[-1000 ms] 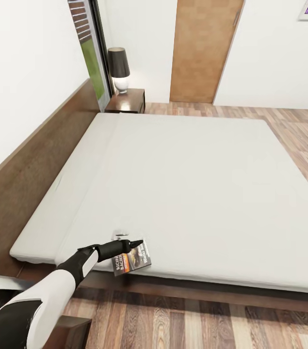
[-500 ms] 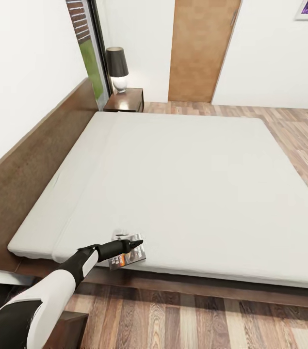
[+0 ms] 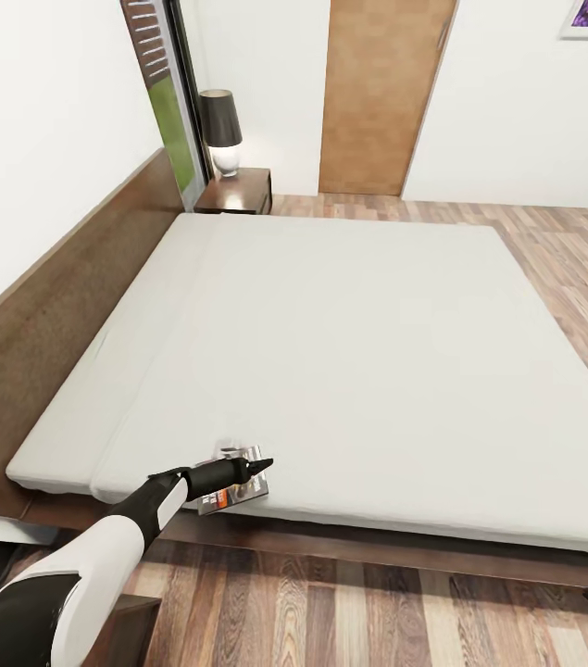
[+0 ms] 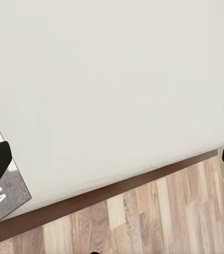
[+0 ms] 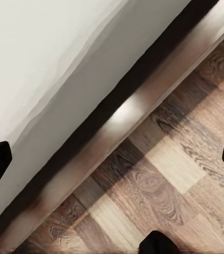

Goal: In the bedroom, move the book from the bed onto either nightstand, and place the two sandals side by side next to the bed.

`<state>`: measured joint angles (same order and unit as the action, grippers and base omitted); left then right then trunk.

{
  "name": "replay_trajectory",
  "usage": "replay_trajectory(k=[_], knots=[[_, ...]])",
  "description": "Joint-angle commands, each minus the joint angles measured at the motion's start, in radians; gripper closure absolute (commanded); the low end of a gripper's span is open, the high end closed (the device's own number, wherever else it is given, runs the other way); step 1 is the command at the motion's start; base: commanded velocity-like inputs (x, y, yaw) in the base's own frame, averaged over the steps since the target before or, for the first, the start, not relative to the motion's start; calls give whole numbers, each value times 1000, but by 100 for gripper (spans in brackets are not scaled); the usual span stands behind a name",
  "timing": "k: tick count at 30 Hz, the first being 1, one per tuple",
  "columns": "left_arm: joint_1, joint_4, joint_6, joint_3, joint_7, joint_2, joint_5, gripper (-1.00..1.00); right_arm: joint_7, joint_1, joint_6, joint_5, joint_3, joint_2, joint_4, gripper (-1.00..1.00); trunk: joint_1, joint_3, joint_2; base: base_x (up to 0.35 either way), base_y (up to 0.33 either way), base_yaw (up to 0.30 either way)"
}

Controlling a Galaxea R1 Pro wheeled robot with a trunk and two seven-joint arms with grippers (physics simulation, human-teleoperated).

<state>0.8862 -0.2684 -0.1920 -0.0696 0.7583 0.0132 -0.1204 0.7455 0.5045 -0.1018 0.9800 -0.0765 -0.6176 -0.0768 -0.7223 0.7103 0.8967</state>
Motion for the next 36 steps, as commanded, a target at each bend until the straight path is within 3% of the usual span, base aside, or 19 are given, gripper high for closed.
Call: replay_trajectory(k=[1, 2, 4, 9, 13, 19, 25, 32, 36], knots=[[0, 0, -10, -7, 4, 1, -2, -100, 6, 2, -10, -3, -7, 17, -3, -100, 0, 1, 1, 0, -2, 0], [0, 0, -10, -7, 4, 1, -2, -100, 6, 2, -10, -18, -6, 35, -2, -100, 0, 1, 1, 0, -1, 0], [0, 0, -10, -7, 4, 1, -2, -100, 5, 2, -10, -98, -5, 92, -2, -100, 0, 1, 1, 0, 0, 0], [0, 0, -10, -7, 4, 1, -2, -100, 5, 2, -10, -254, -6, 166, -3, -100, 0, 1, 1, 0, 0, 0], [0, 0, -10, -7, 4, 1, -2, -100, 6, 2, -10, -300, -6, 181, -4, -100, 0, 1, 1, 0, 0, 0], [0, 0, -10, -7, 4, 1, -2, -100, 6, 2, -10, -313, -5, 186, -3, -100, 0, 1, 1, 0, 0, 0], [0, 0, -10, -7, 4, 1, -2, -100, 6, 2, -10, -350, -4, 222, -1, -100, 0, 1, 1, 0, 0, 0], [0, 1, -10, -7, 4, 1, -2, -100, 53, 2, -10, -477, -3, 249, 3, -100, 0, 1, 1, 0, 0, 0], [0, 1, -10, -7, 4, 1, -2, -100, 117, 2, -10, -512, -2, 285, 5, -100, 0, 1, 1, 0, 0, 0]])
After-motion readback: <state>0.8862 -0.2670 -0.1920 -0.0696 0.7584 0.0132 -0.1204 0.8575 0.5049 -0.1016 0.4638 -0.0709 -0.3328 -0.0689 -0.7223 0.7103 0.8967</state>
